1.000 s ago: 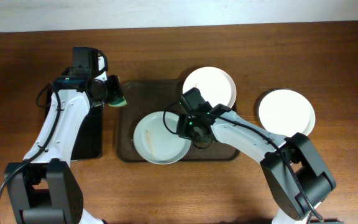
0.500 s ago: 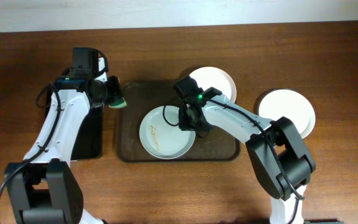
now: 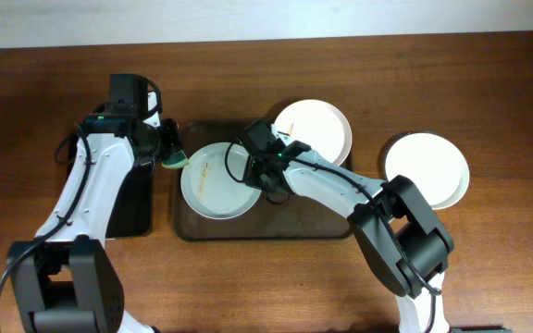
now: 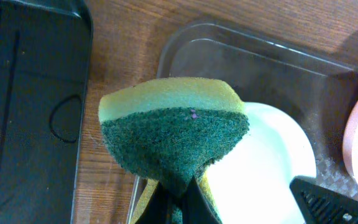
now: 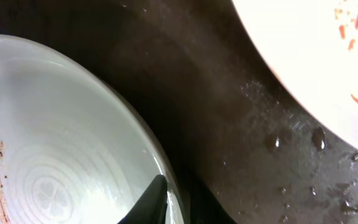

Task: Clean dirty plates on tray and stack at the side
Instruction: 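Scrub the pale green plate with the sponge in the left gripper, then lift the pale green plate with the right gripper and stack it on the white plate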

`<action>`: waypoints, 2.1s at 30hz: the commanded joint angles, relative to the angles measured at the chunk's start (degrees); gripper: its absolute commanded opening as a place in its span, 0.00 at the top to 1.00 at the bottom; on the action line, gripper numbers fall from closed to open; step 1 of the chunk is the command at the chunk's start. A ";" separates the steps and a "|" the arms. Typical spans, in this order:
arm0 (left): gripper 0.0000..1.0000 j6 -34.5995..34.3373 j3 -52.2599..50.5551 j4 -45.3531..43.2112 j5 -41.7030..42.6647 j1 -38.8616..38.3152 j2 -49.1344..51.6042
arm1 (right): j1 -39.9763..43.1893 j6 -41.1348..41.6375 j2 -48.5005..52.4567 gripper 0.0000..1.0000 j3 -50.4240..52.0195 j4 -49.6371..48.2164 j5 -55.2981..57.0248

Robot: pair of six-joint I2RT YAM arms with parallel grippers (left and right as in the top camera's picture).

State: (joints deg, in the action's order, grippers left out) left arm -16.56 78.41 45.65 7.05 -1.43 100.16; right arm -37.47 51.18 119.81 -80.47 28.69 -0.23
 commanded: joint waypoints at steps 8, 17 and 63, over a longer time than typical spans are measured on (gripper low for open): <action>1.00 18.62 -13.44 -21.07 0.42 -6.29 5.57 | 0.46 -0.94 3.37 0.96 0.22 2.78 -3.65; 0.99 22.60 -11.02 -20.46 33.90 -6.34 13.94 | 0.46 -1.42 3.37 0.96 0.22 2.80 -3.85; 0.99 16.63 31.89 21.92 10.56 -4.79 16.50 | 4.13 -18.49 -10.27 0.96 -3.13 20.39 -7.02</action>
State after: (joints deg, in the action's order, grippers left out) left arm -2.35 104.66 68.12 16.38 -8.27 117.54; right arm -33.67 37.39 117.95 -82.83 44.80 -12.99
